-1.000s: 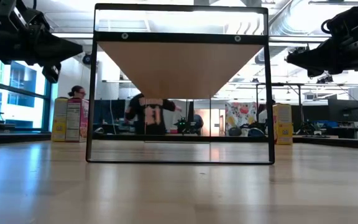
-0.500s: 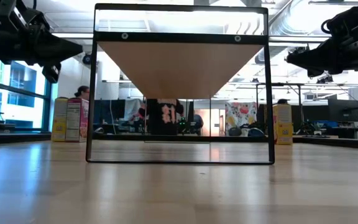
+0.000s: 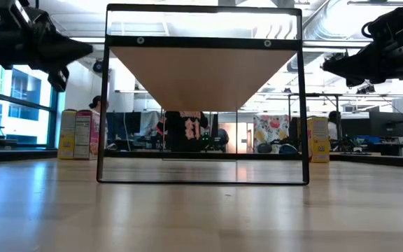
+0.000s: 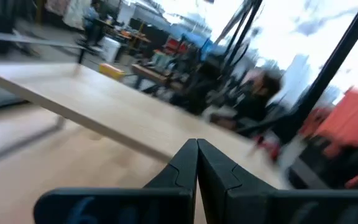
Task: Stack cereal on shelf
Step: Put the top purple cereal box on the shelf
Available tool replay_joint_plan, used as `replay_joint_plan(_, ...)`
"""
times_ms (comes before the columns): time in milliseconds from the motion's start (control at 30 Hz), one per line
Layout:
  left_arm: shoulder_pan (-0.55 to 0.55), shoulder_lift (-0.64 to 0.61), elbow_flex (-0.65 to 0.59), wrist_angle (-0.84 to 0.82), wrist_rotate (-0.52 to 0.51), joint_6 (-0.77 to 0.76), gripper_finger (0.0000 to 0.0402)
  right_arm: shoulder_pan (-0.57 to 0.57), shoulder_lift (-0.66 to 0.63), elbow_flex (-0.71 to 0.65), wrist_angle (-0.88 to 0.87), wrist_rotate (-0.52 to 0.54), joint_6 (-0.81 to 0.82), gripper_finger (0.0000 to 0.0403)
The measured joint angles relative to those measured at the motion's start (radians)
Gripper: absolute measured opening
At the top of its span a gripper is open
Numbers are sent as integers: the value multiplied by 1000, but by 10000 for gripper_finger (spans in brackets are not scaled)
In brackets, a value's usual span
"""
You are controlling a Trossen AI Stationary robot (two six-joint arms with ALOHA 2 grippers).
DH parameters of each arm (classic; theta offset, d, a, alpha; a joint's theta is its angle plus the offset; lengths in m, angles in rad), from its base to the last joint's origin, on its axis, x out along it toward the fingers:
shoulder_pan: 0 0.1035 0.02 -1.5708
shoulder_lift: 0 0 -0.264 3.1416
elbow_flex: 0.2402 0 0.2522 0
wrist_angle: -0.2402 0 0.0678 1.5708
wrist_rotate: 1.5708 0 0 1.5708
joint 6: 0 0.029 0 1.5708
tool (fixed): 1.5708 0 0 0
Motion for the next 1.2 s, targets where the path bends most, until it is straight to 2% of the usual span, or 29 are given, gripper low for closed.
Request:
replay_joint_plan(100, 0, 0, 0, 68, -11, -137, 1, 0, 0, 0, 0, 0, 0, 0)
replay_joint_plan(167, 0, 0, 0, 93, -49, -174, 1, 0, 0, 0, 0, 0, 0, 0)
replay_joint_plan(333, 0, 0, 0, 170, -185, -181, 1, 0, 0, 0, 0, 0, 0, 0)
replay_joint_plan(467, 1, 7, 2, 299, -275, -151, 1, 0, 0, 0, 0, 0, 0, 0)
replay_joint_plan(600, 11, 60, 75, 256, -359, -160, 10, 0, 0, 0, 0, 0, 0, 0)
replay_joint_plan(700, 40, 160, 185, 136, -386, -154, 40, 0, 0, 0, 0, 0, 0, 0)
replay_joint_plan(833, 108, 357, 393, -51, -447, -121, 105, 0, 0, 0, 0, 0, 0, 0)
replay_joint_plan(1000, 254, 616, 671, -427, -476, -187, 192, 0, 0, 0, 0, 0, 0, 0)
replay_joint_plan(1067, 321, 715, 773, -597, -450, -238, 218, 0, 0, 0, 0, 0, 0, 0)
replay_joint_plan(1200, 444, 902, 937, -831, -356, -301, 247, 0, 0, 0, 0, 0, 0, 0)
